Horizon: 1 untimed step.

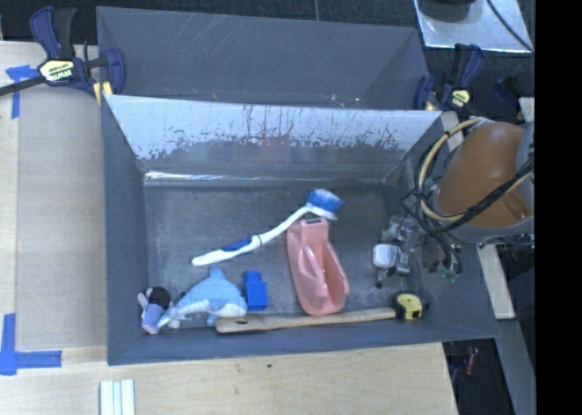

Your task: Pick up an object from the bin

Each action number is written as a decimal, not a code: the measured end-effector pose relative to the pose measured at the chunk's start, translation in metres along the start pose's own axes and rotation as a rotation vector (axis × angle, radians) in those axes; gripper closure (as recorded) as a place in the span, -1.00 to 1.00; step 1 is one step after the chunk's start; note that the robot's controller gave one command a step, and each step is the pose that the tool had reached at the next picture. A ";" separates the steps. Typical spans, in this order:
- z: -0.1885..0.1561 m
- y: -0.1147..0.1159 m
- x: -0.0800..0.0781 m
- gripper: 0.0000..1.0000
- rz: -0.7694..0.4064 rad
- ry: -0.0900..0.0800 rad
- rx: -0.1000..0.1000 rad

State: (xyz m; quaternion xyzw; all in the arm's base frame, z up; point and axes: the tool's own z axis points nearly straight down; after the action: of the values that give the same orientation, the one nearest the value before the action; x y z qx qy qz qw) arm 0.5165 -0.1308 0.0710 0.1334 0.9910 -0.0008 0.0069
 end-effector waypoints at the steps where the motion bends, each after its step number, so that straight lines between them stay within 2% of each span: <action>1: 0.000 0.000 0.000 1.00 0.005 0.000 0.000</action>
Offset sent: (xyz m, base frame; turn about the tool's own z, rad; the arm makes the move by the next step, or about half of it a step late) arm -0.0002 -0.0001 0.0223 0.0047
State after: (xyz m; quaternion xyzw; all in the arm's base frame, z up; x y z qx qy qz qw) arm 0.5163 -0.1307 0.0710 0.1358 0.9907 -0.0007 0.0066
